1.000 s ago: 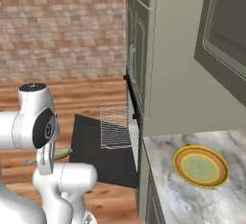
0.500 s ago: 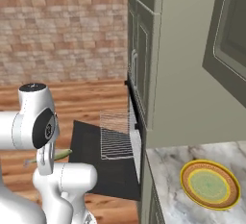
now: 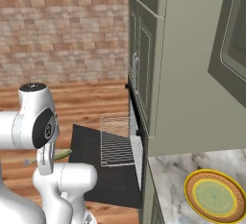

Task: Place the fish on the top rack of the oven, and slide the tray back inside. Close the oven door.

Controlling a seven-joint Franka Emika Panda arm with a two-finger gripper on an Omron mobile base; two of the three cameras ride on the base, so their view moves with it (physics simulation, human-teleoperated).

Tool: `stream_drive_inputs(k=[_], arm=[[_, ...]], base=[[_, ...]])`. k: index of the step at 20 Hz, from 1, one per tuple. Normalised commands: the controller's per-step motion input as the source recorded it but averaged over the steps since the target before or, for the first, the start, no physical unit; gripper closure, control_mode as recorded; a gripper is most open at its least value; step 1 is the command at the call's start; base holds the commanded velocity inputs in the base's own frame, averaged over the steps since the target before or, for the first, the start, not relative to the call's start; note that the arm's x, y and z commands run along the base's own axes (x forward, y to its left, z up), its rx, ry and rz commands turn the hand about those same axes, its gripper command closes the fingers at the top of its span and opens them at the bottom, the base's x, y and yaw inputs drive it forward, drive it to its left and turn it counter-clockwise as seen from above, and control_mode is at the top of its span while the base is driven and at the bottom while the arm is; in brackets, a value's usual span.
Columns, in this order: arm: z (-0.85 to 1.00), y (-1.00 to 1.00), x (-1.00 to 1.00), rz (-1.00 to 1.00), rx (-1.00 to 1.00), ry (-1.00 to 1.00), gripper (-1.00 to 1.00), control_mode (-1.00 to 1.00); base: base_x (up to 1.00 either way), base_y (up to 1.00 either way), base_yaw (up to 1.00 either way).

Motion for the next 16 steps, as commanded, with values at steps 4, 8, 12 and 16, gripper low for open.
stream_drive_inputs(k=[4,8,12,16], arm=[[0.00,-0.02,0.00,0.00,0.00,-0.02,1.00,-1.00],[0.00,-0.04,0.00,-0.04,0.00,-0.01,1.00,-1.00],[0.00,-0.04,0.00,-0.06,0.00,0.00,1.00,-1.00],[-0.04,-0.03,0.00,-0.07,0.00,0.00,1.00,-1.00]], base=[[0.00,-0.02,0.00],[0.00,0.00,0.00],[0.00,0.00,0.00],[0.00,0.00,0.00]])
